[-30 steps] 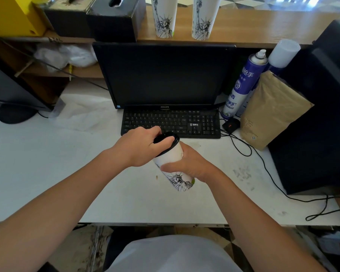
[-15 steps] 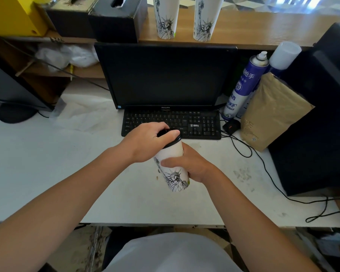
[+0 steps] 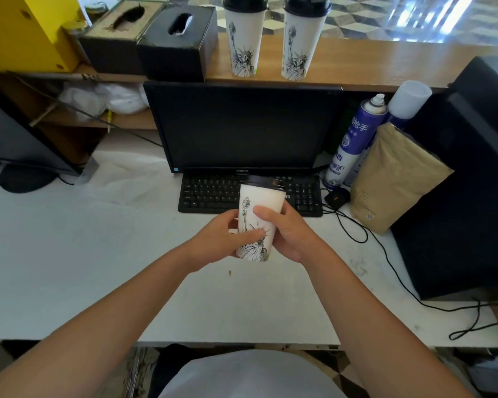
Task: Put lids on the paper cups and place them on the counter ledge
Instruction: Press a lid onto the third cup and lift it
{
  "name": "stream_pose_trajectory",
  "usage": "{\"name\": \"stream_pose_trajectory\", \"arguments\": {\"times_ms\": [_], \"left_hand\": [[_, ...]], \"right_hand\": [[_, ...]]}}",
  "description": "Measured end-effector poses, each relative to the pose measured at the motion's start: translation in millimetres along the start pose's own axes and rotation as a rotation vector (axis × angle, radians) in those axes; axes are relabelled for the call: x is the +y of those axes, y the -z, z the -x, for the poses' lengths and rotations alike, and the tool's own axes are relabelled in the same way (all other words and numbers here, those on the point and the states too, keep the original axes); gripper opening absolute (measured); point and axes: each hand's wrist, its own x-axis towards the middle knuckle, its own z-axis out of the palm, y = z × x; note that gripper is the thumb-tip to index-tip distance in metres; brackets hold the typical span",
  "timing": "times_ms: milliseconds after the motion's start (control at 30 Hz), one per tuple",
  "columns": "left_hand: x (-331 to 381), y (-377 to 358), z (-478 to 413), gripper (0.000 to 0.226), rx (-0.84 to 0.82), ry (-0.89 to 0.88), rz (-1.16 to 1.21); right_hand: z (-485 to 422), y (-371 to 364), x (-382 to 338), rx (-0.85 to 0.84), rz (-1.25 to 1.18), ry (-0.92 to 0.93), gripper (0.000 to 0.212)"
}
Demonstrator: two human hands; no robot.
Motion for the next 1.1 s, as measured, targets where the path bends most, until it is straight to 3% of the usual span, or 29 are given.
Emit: {"name": "stream_pose_trajectory", "arguments": {"times_ms": [67,200,400,800,1000,1100], "left_hand": [[0,1,-2,0.055,0.016,-0.024,-0.007],[0,5,-7,0.060,0.092,-0.041,-0.018],[-1,9,-18,0.066,0.154,-0.045,-0.079],[-14,-5,-34,0.066,0.260,-0.169,-0.077],[-37,-18,-43,0.073,0.292,-0.142,-0.042],[-47,-16,-45,0.076,0.286,-0.136,-0.156]], "right_hand": [[-1,1,-2,0.003,0.063,0.008,0.056],[-5,2,-7,0.027,0.233,0.034,0.056],[-7,1,-15,0.062,0.284,0.087,0.053],[-12,4,-19,0.106,0.499,0.161,0.075],[-9,7,-10,0.121,0.598,0.161,0.079],[-6,7,-13,0.132,0.677,0.194,0.082]]}}
